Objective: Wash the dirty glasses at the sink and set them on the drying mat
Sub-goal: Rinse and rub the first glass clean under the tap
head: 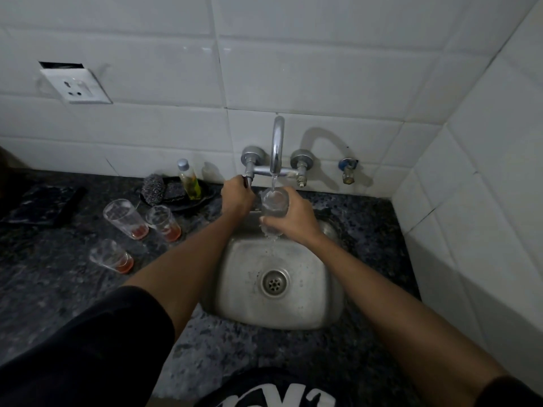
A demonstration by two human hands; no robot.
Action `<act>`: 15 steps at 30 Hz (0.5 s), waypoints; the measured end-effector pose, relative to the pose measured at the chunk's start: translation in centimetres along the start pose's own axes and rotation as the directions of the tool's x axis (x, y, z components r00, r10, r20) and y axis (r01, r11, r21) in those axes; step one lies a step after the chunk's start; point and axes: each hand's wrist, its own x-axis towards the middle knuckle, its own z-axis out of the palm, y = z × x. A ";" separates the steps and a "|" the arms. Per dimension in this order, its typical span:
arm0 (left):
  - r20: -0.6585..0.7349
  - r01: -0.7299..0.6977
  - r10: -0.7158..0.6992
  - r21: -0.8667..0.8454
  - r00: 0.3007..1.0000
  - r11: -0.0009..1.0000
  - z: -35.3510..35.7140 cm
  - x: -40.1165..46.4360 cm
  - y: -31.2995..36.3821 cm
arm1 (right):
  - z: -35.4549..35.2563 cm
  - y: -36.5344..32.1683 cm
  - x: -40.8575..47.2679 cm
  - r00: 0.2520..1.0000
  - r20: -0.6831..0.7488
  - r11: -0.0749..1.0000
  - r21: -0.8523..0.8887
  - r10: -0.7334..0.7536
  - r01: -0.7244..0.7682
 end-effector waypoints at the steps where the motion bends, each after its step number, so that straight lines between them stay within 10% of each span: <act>1: -0.008 -0.022 0.022 0.016 1.000 1.000 0.1 0.0 -0.1 | -0.1 -0.1 0.0 1.000 -0.005 1.000 0.002 -0.003 0.003; 15: 0.052 -0.171 0.173 -0.046 0.984 0.984 -1.6 -1.6 -2.3 | 0.1 0.1 -0.5 0.995 -0.090 0.999 -0.002 0.046 -0.046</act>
